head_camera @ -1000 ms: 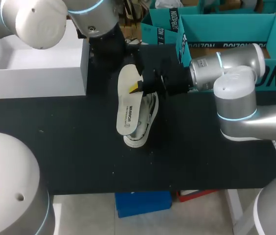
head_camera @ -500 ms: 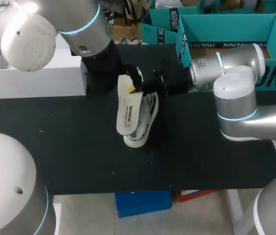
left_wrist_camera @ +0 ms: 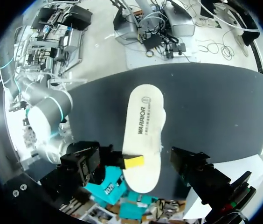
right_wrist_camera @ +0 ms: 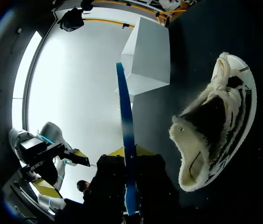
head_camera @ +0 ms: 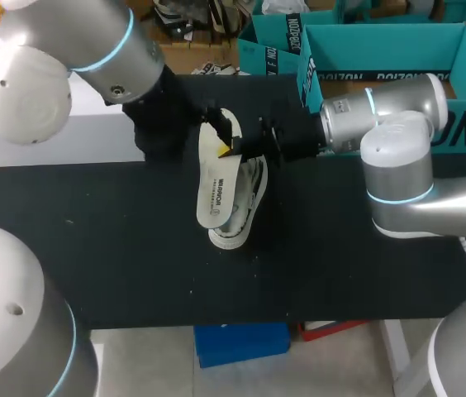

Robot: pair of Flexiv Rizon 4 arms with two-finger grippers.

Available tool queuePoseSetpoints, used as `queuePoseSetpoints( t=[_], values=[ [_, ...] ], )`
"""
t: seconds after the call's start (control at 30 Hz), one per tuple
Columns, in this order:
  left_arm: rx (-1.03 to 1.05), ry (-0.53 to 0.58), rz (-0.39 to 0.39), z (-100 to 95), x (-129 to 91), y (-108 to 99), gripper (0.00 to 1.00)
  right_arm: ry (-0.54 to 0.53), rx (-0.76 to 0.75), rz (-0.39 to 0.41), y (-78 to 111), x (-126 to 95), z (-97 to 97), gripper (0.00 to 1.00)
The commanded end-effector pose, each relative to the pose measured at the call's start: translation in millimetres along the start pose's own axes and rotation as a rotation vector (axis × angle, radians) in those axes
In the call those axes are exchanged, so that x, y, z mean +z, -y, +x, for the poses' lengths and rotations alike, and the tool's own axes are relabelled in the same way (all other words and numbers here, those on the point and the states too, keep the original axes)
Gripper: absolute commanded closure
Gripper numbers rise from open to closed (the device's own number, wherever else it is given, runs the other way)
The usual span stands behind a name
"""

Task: Take the shoe out of the shoebox, open the shoe tongue, remove and reinsert the insole, then place the shoe into the shoebox

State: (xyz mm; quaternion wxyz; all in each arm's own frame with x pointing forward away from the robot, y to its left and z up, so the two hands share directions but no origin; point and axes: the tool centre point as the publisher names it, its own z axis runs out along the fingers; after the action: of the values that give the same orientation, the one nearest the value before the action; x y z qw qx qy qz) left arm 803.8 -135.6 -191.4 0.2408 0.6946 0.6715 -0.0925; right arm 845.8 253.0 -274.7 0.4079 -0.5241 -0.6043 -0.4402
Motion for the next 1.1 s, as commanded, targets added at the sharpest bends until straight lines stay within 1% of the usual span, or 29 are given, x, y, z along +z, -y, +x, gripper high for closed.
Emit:
queuePoseSetpoints(
  t=[0.03, 0.1, 0.23, 0.33, 0.37, 0.43, 1.03, 1.1],
  values=[
    [-0.076, 0.418, -0.032, 28.8, -4.7, 2.5, 0.00, 0.000, -0.001, -0.003, 0.3, 1.5, -0.6, 1.00],
    [-0.093, 0.524, 0.014, 33.1, -3.3, -1.2, 0.00, 0.000, -0.001, -0.003, 0.3, 1.5, -0.6, 1.00],
    [-0.065, 0.684, 0.065, 37.6, -2.8, -4.0, 0.00, 0.000, -0.001, -0.003, 0.3, 1.5, -0.6, 1.00],
    [-0.048, 0.797, 0.138, 42.7, -3.3, -6.8, 0.00, 0.000, -0.001, -0.003, 0.3, 1.5, -0.6, 1.00],
    [-0.047, 0.837, 0.175, 45.2, -3.3, -7.3, 0.00, 0.000, -0.001, -0.003, 0.3, 1.5, -0.6, 1.00],
    [-0.079, 0.842, 0.241, 50.6, 0.7, -11.6, 0.00, 0.000, -0.001, -0.003, 0.3, 1.5, -0.6, 1.00],
    [-0.079, 0.842, 0.241, 50.6, 0.7, -11.6, 0.00, 0.000, -0.001, -0.003, 0.3, 1.5, -0.6, 1.00],
    [-0.082, 0.861, 0.210, 57.5, 10.5, -2.6, 0.00, 0.000, -0.001, -0.003, 0.3, 1.5, -0.6, 1.00]
  ],
)
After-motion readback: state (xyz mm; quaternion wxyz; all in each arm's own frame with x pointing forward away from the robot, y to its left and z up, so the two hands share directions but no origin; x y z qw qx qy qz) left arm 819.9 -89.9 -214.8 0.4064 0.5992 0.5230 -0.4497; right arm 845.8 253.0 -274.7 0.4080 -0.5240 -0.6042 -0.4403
